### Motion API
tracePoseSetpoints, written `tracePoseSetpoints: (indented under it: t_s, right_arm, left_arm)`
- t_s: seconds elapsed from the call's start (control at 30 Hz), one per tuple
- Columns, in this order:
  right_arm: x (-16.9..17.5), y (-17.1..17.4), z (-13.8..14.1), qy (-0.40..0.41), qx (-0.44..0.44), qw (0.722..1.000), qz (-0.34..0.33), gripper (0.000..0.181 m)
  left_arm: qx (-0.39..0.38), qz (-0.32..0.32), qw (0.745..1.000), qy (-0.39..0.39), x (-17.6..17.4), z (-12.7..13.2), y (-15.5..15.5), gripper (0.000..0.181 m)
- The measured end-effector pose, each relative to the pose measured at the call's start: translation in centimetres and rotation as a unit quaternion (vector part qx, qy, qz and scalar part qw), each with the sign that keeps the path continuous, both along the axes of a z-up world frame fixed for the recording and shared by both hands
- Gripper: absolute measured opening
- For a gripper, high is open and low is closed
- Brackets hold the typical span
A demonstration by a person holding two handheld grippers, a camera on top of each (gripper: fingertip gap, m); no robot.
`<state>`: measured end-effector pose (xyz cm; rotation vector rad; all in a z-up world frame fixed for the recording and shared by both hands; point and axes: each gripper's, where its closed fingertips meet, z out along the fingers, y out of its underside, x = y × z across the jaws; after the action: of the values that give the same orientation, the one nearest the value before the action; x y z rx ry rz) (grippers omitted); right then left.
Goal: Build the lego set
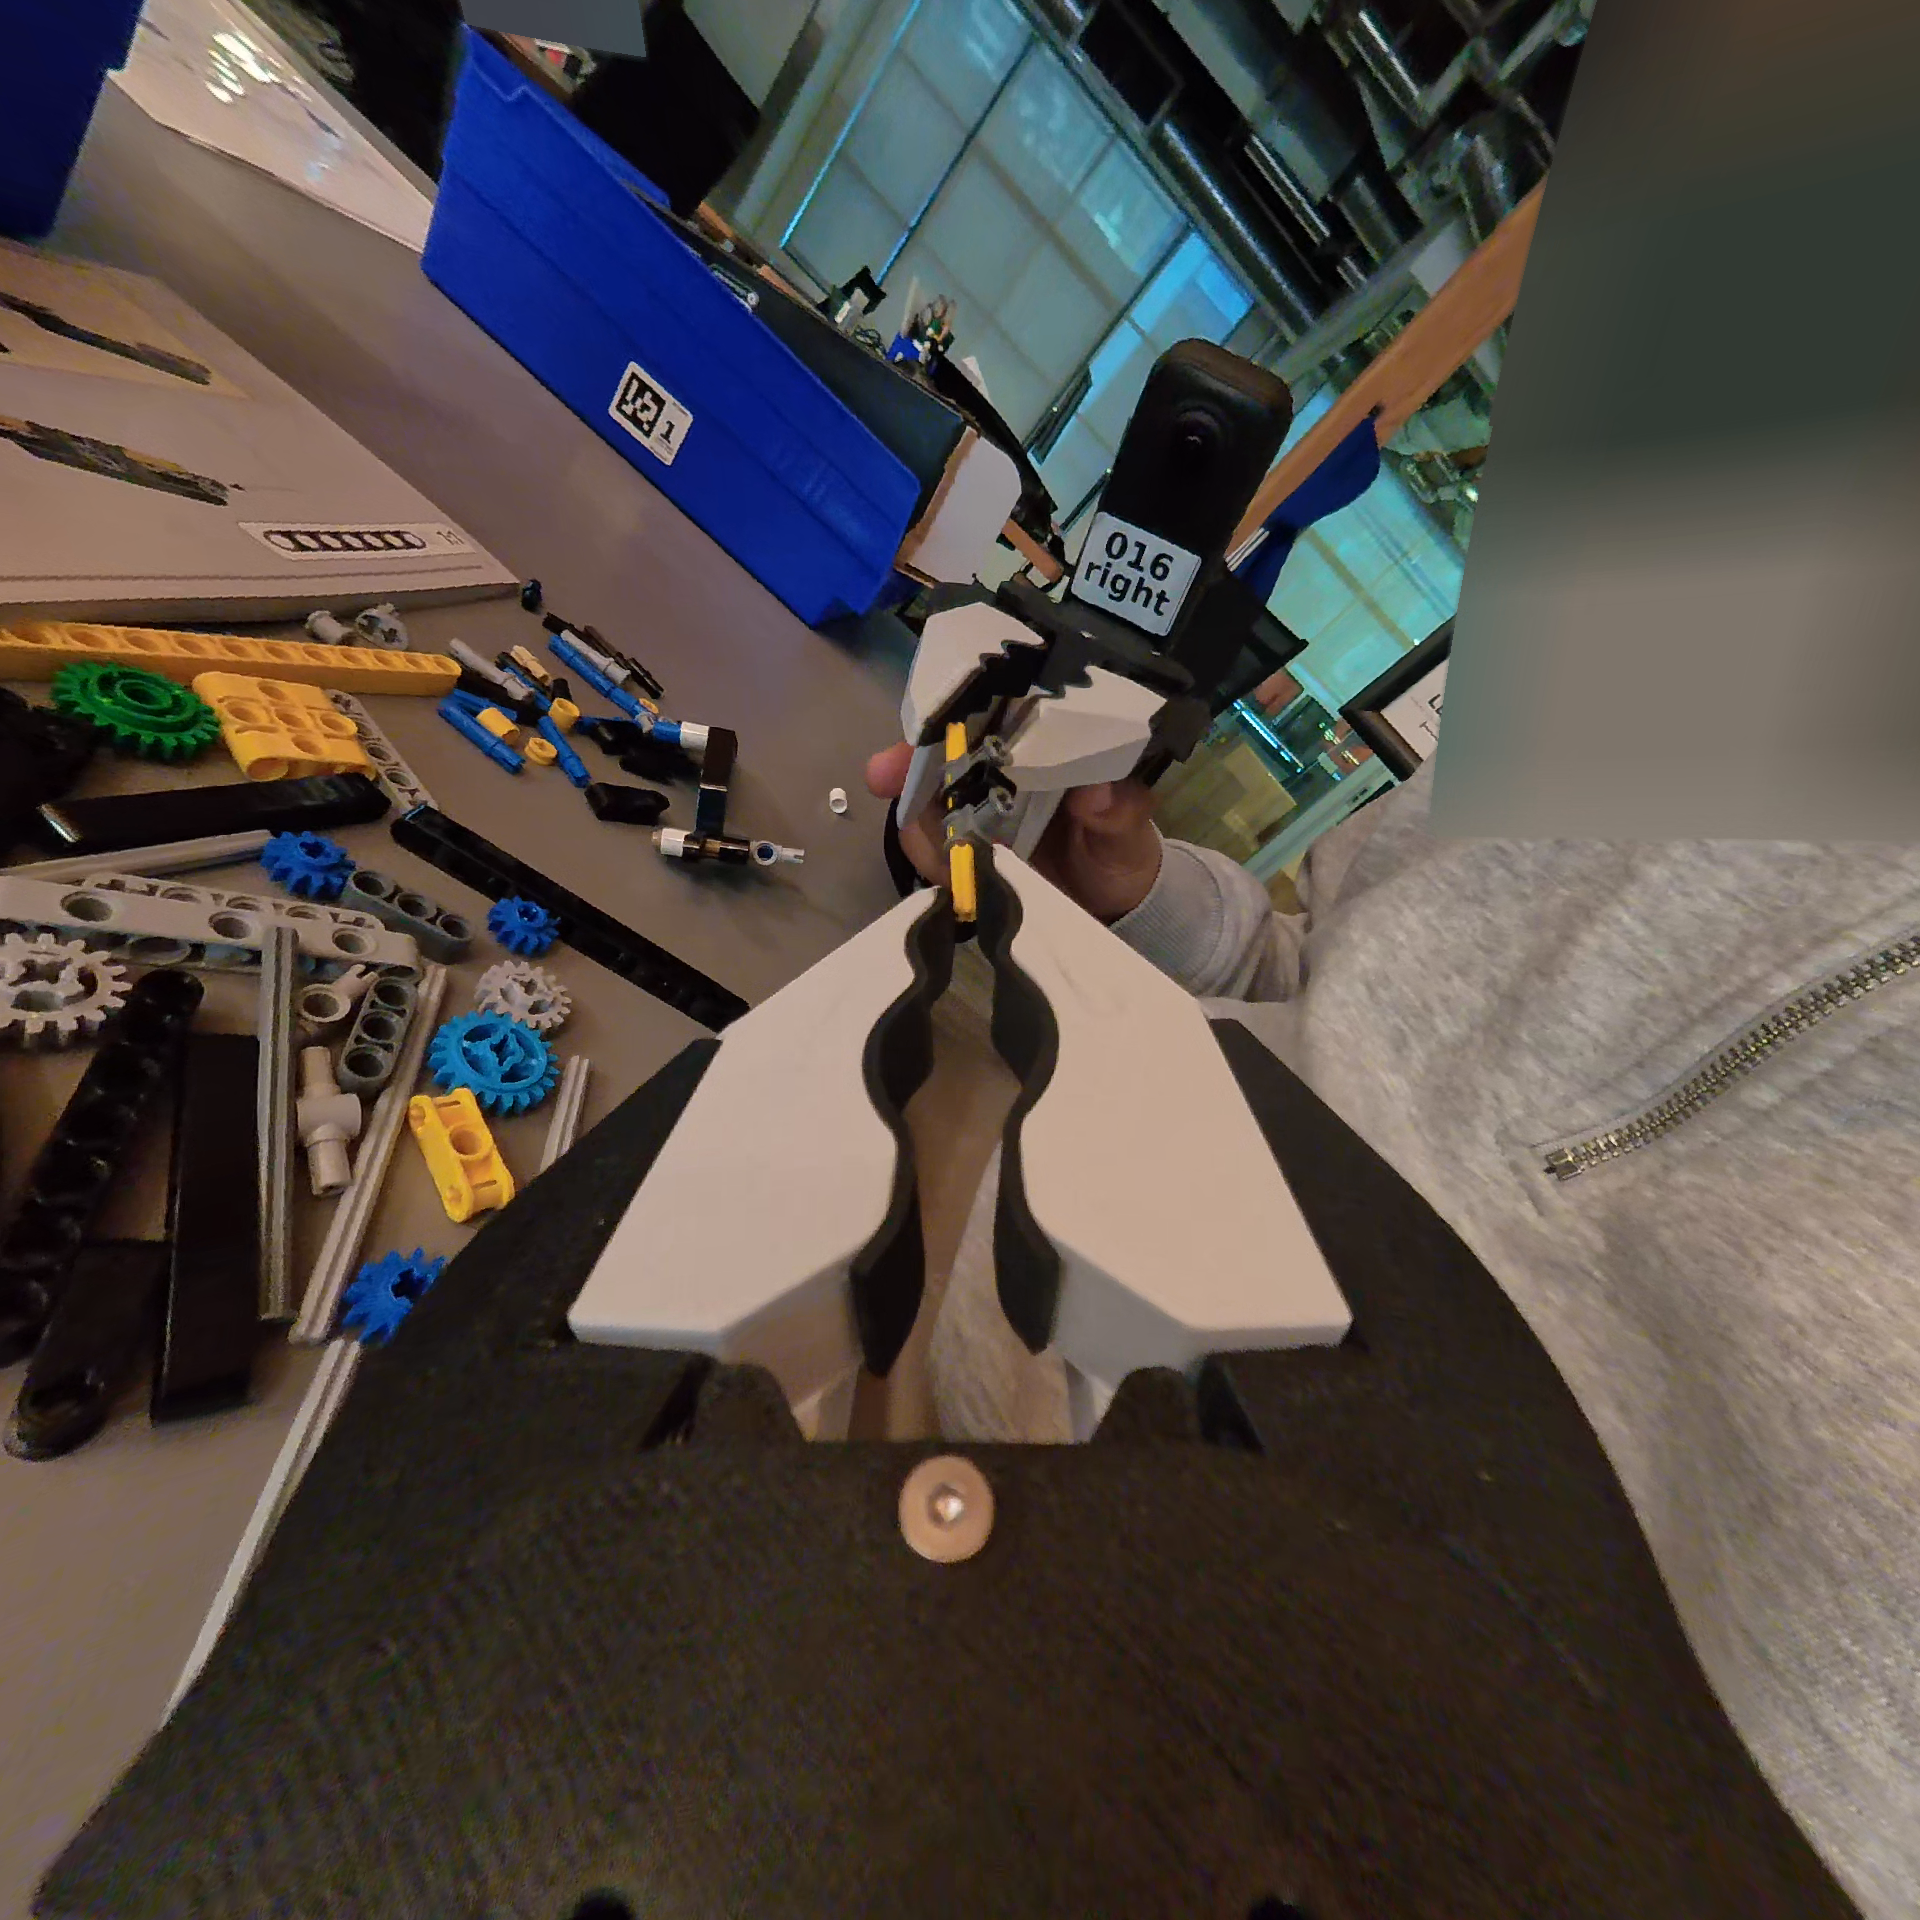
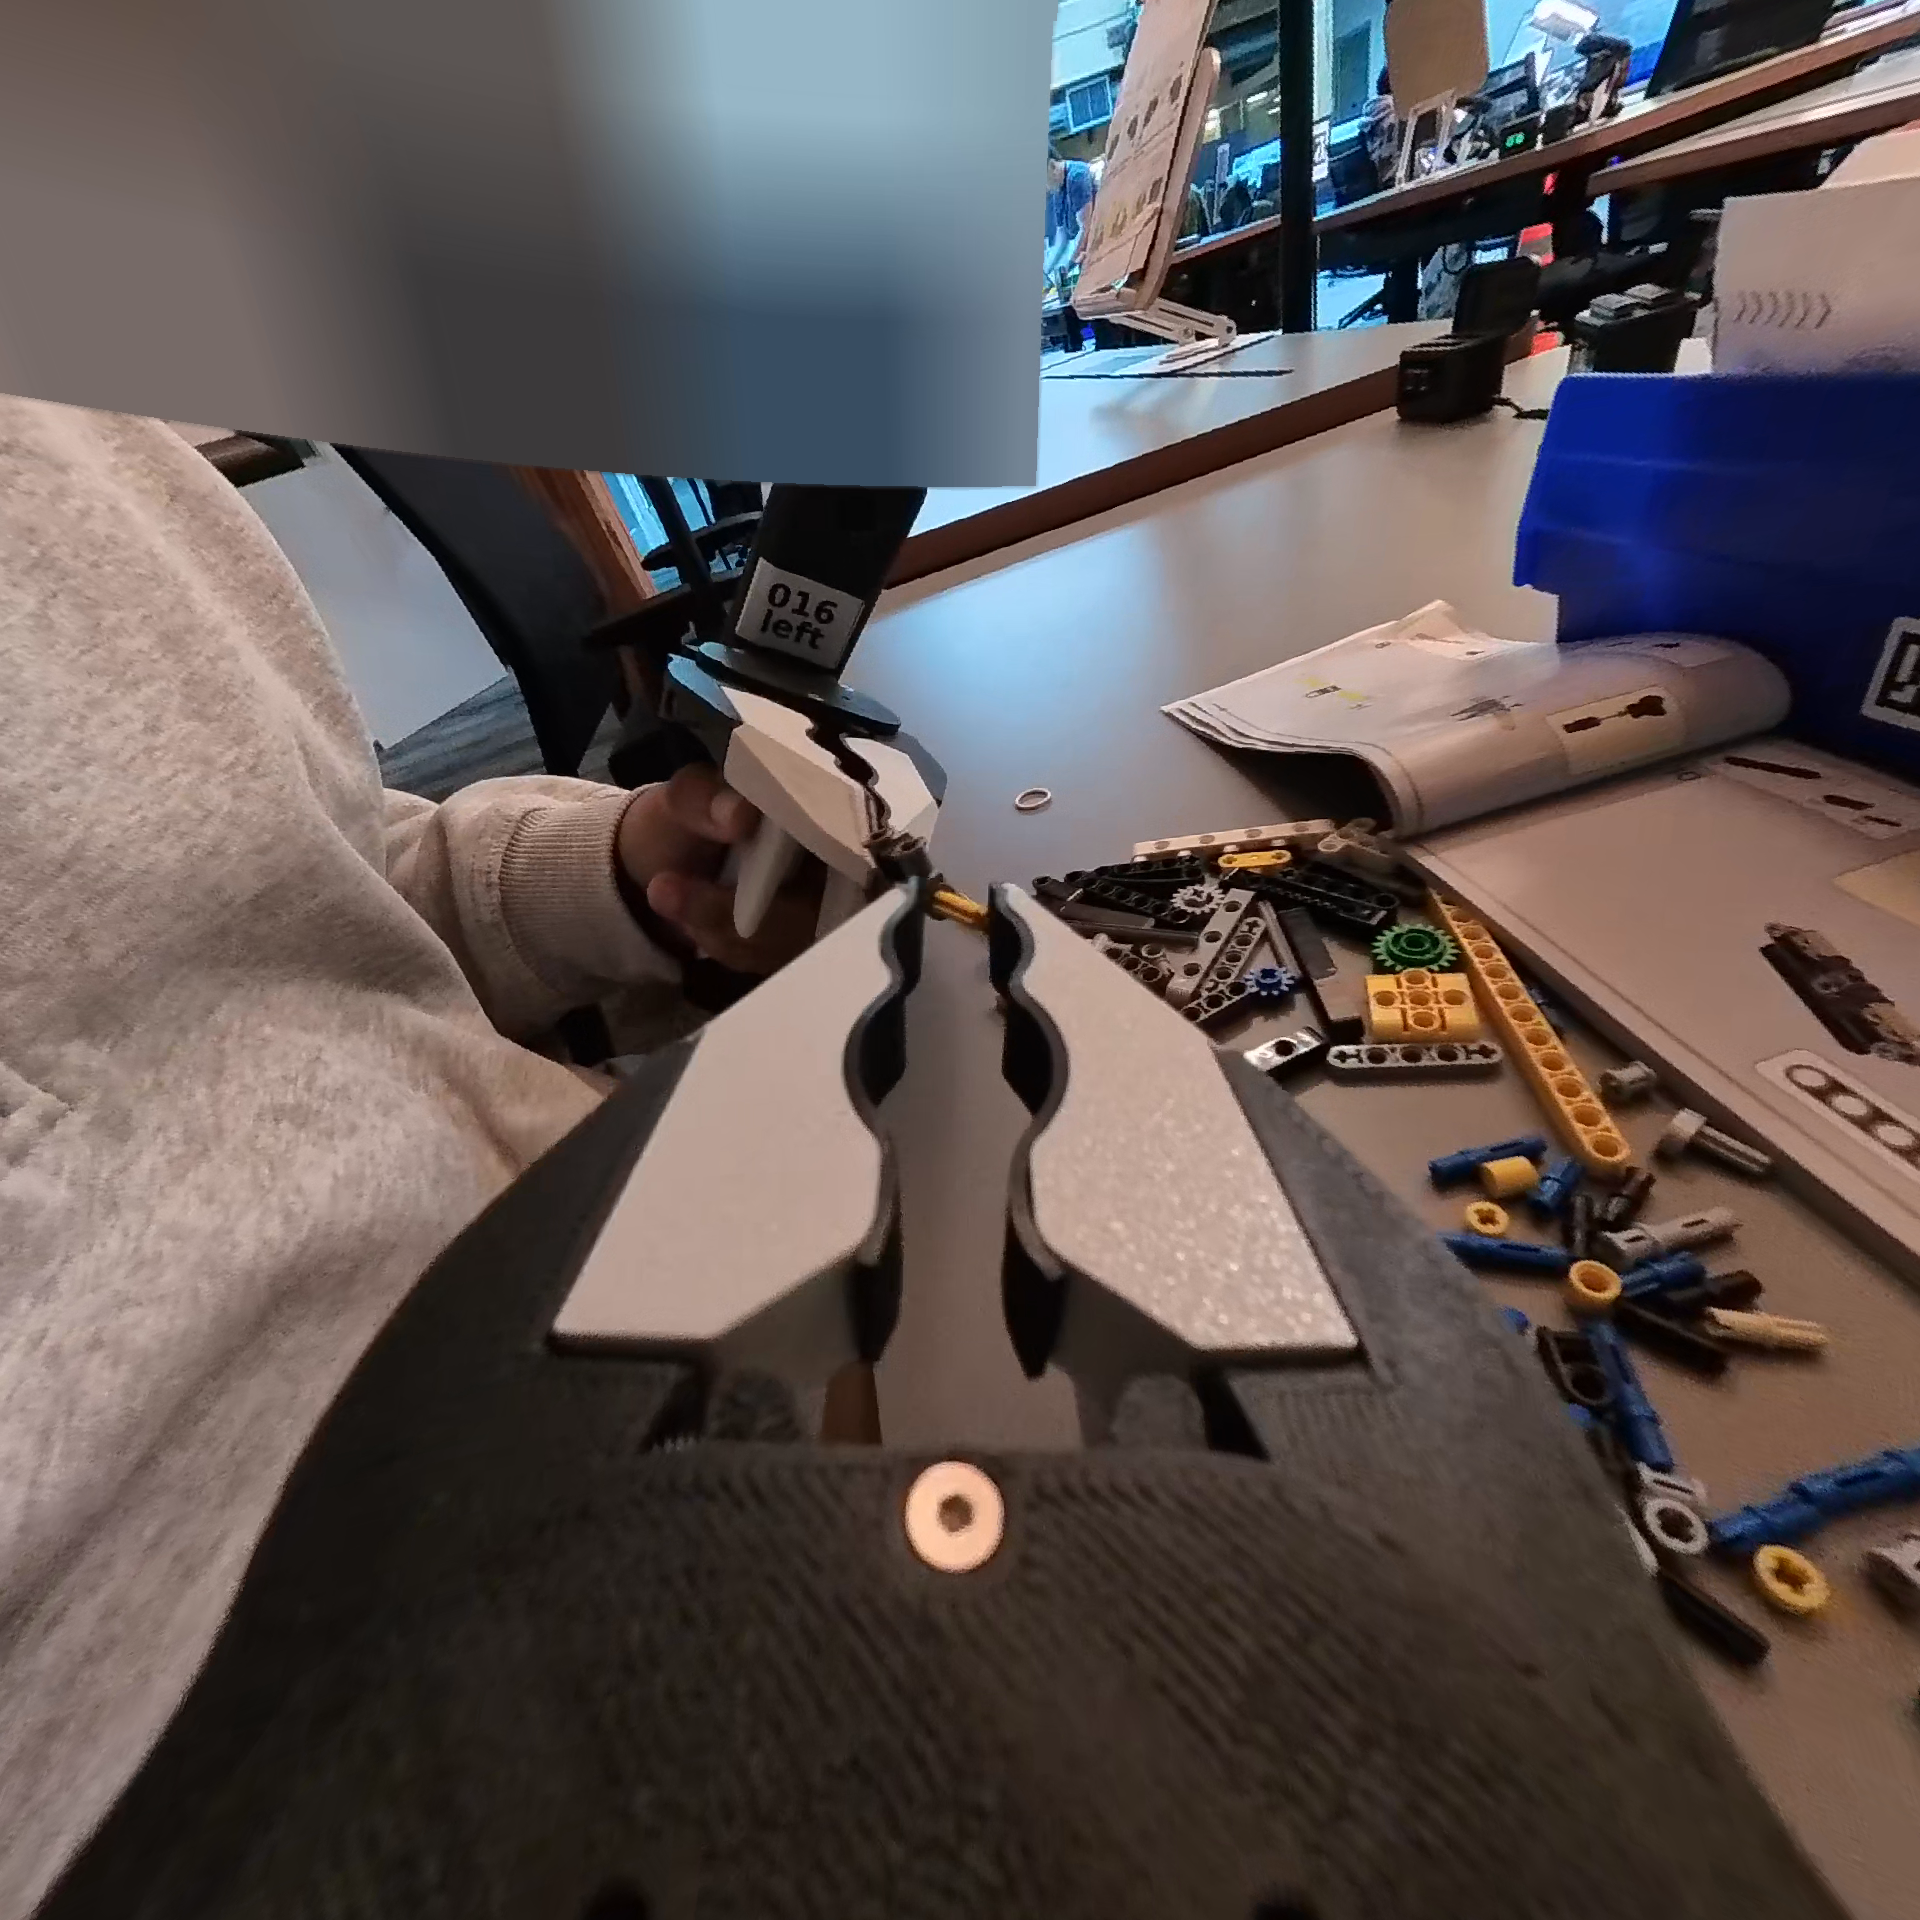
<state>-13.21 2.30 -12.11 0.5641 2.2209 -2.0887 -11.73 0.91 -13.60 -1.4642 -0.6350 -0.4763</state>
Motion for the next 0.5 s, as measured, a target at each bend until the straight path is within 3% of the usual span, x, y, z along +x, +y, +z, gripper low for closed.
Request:
tracePoseSetpoints:
  t_s: [0.5]
  right_arm:
    - [-0.06, -0.03, -0.05, -0.008, -0.003, 1.000, 0.001, 0.011]
  left_arm:
    - [0.001, 0.005, 1.000, -0.002, -0.18, -0.05, -0.04, 0.004]
